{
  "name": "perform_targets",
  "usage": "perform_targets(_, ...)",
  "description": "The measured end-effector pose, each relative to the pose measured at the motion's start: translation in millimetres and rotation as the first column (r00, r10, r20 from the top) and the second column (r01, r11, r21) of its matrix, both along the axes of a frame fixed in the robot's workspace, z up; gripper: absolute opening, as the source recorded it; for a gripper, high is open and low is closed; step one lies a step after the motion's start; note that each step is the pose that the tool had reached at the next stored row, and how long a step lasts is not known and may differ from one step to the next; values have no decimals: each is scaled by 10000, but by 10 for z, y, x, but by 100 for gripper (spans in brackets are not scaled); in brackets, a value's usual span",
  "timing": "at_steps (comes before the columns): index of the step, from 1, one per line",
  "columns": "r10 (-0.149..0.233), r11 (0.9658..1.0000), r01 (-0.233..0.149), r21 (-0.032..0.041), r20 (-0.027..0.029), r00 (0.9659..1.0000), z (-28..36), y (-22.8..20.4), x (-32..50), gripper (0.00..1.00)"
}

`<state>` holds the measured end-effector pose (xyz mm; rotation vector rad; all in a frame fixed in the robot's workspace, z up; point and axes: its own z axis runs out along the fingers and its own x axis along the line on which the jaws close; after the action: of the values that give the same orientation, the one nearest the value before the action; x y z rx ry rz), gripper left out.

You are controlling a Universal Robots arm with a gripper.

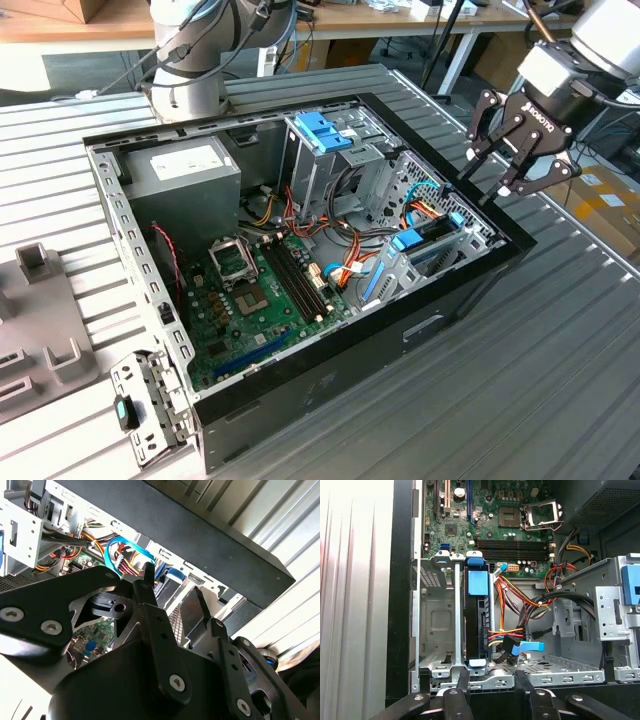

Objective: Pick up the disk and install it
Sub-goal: 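Insert the first disk wire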

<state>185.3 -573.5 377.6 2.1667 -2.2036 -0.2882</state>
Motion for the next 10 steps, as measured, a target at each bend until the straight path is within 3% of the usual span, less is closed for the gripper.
perform_targets(10,1,10000,-1,-1,0,10000,0,0,-45,48)
